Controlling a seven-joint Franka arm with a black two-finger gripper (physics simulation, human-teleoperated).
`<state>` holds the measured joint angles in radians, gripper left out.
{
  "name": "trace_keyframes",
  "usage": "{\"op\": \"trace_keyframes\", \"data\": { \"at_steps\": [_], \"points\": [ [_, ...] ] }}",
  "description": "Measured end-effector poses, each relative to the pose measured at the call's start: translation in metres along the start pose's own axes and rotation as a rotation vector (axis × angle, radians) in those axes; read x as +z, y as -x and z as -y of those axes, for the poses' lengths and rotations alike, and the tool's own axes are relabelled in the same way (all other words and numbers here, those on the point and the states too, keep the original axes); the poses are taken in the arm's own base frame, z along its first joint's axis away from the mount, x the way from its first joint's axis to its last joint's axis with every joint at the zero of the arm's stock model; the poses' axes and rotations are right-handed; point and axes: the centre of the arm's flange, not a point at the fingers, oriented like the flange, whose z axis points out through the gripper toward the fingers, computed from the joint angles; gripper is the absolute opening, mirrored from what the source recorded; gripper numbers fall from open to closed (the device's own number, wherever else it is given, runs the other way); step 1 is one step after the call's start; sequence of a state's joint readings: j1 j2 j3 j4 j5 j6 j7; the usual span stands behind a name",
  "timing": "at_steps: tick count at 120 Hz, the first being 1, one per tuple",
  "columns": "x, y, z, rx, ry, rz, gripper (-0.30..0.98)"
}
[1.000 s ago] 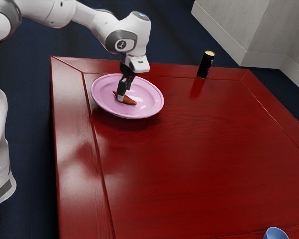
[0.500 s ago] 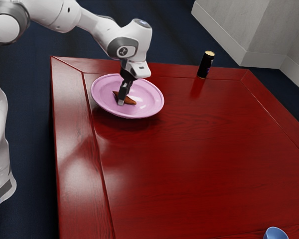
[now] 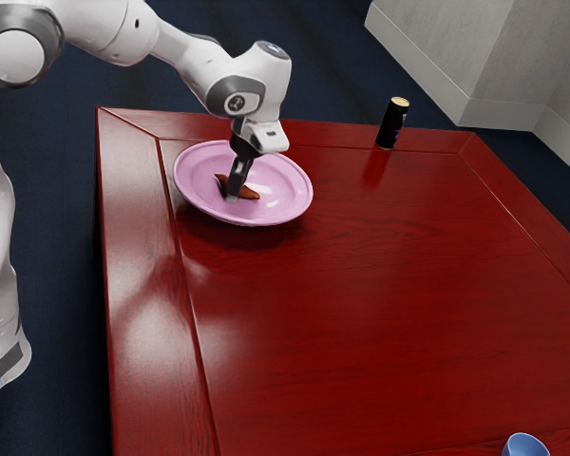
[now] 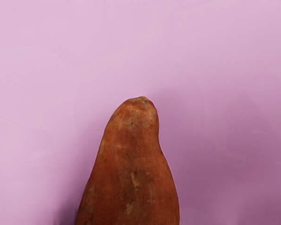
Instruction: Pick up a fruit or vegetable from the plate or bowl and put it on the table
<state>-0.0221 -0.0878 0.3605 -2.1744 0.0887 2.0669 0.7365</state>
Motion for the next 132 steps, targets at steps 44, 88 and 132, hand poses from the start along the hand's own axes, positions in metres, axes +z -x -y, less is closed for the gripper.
{"op": "trace_keyframes", "data": {
  "at_steps": [44,88,132],
  "points": [
    [-0.003,0.0,0.0,-0.012,-0.002,-0.004,0.17],
    [-0.083,-0.032,-0.056,0.095,-0.066,-0.091,0.15],
    [-0.145,-0.144,-0.277,0.471,-0.118,-0.149,0.15]
  ]
}}
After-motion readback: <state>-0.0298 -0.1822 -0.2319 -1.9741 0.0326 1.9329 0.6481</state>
